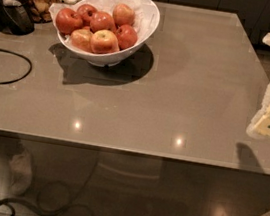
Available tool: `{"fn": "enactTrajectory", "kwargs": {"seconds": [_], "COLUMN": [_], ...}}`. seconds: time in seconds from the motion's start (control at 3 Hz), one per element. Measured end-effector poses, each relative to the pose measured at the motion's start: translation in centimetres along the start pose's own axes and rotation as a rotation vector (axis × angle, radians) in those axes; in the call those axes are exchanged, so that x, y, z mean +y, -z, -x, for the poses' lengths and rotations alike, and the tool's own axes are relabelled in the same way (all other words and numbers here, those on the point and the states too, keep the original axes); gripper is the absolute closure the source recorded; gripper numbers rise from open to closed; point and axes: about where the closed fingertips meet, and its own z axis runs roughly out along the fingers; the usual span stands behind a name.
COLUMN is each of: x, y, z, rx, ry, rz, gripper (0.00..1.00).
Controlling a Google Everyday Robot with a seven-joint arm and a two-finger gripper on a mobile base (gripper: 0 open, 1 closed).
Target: Pick apple from white bowl
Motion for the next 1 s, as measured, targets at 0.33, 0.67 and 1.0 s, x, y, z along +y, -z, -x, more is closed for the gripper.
{"fn": "enactTrajectory", "kwargs": {"seconds": [0.33,0.67,1.0], "x": [0.0,-1.1,-3.2], "y": [0.0,-0.9,-2.1], "z": [0.0,2.1,5.1], "rx": [0.0,0.038,0.066], "ry": [0.0,-0.001,0.018], "rz": [0.0,0.022,0.013], "gripper": [0.0,0.0,0.0]}}
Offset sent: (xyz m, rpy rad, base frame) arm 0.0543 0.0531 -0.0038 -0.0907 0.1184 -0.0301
